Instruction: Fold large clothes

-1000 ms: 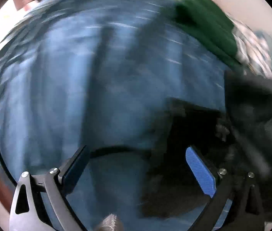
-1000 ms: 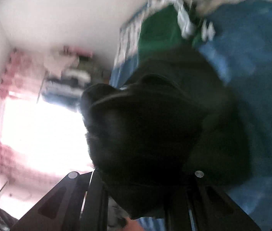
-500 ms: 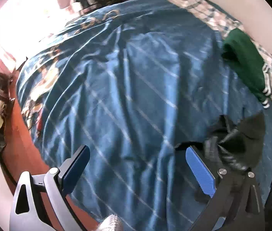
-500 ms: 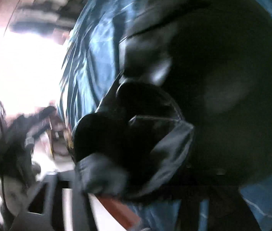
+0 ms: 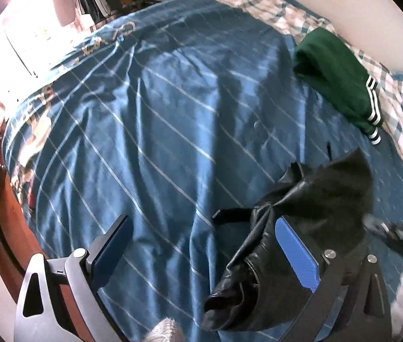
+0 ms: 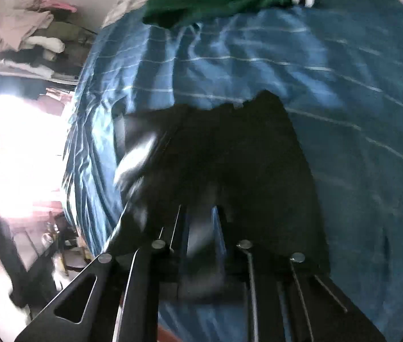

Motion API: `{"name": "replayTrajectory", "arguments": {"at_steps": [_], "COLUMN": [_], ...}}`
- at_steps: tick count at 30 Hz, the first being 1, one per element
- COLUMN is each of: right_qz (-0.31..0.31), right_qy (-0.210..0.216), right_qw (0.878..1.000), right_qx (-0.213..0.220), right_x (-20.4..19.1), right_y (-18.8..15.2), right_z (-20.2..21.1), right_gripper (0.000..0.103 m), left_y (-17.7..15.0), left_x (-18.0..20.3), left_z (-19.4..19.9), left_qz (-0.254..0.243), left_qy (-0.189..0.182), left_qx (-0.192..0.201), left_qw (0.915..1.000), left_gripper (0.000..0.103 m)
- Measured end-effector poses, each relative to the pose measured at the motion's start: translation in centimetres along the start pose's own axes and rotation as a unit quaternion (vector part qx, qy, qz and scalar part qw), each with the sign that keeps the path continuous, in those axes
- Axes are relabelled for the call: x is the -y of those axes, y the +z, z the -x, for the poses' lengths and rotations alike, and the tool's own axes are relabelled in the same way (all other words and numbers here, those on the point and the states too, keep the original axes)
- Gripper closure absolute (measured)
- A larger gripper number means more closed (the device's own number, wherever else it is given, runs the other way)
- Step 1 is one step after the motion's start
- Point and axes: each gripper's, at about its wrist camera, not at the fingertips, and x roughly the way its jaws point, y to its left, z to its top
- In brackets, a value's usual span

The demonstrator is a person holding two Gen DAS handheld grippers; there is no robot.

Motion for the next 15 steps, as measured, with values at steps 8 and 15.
{"name": "replayTrajectory", "arguments": {"at_steps": [8, 15], "right_qz": [0.010, 0.026], "right_qy": [0.028, 0.041], "right_qw": [0.991, 0.997], "right_qx": [-0.134, -0.060], "right_x": [-0.7, -2.9], "right_y": [2.8, 3.9], "right_z": [-8.6, -2.5], "right_gripper": [0.087, 0.085], "left_y": [-0.9, 0.8], "left_x": [2.4, 6.0], "left_z": [-3.6, -4.3], "left_qz": [-0.034, -0.067], "left_qy": [0.020, 0.015], "left_qx": [-0.026, -0.003], "left_qw": [0.9989, 0.9977], "left_gripper": [0.000, 0.000]}}
